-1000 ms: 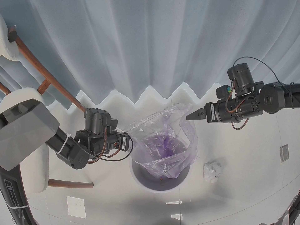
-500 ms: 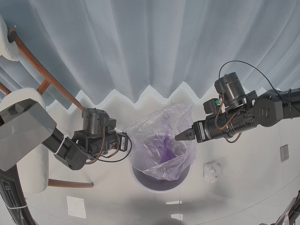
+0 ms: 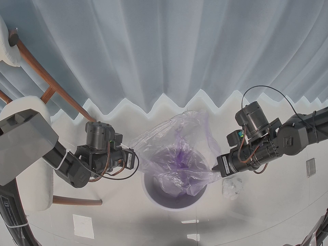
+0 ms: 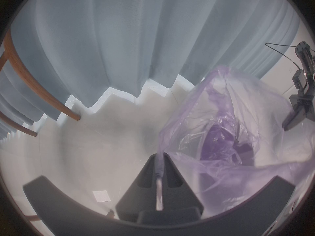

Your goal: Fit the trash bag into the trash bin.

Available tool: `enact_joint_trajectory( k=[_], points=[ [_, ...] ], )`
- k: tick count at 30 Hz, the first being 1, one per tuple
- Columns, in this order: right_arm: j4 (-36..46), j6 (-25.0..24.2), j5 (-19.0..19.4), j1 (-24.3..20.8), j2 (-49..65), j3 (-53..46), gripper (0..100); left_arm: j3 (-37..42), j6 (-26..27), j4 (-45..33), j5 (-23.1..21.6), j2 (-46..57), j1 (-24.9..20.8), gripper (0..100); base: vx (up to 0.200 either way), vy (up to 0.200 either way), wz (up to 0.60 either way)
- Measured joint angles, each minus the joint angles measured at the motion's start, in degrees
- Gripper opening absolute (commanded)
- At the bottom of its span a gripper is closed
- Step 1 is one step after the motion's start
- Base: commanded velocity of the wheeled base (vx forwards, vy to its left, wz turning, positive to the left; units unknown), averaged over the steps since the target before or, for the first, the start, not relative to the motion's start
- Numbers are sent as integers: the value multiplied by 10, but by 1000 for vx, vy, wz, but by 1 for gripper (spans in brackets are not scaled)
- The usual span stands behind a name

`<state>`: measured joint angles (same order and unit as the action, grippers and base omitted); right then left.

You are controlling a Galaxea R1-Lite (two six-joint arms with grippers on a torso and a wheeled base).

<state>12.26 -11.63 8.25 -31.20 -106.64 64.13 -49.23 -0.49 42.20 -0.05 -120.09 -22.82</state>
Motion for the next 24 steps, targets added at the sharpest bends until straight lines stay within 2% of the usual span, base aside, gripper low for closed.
enact_joint_trajectory(
  k=[6, 9, 13, 19, 24],
  points=[
    [-40, -3, -7, 4, 16, -80, 0, 59, 27, 22, -5, 13, 17, 0, 0, 0, 0],
    [-107, -4, -10, 9, 23, -129, 0, 105, 35, 66, -15, 17, 26, 0, 0, 0, 0],
    [-145, -4, -13, 26, 23, -166, 0, 146, 39, 116, -25, 14, 33, 0, 0, 0, 0],
    [-164, -2, -13, 78, 15, -176, 0, 160, 39, 125, -43, 3, 50, 0, 0, 0, 0],
    [-183, -2, -6, 120, 0, -149, 0, 133, 34, 121, -54, -5, 68, 0, 0, 0, 0]
  ],
)
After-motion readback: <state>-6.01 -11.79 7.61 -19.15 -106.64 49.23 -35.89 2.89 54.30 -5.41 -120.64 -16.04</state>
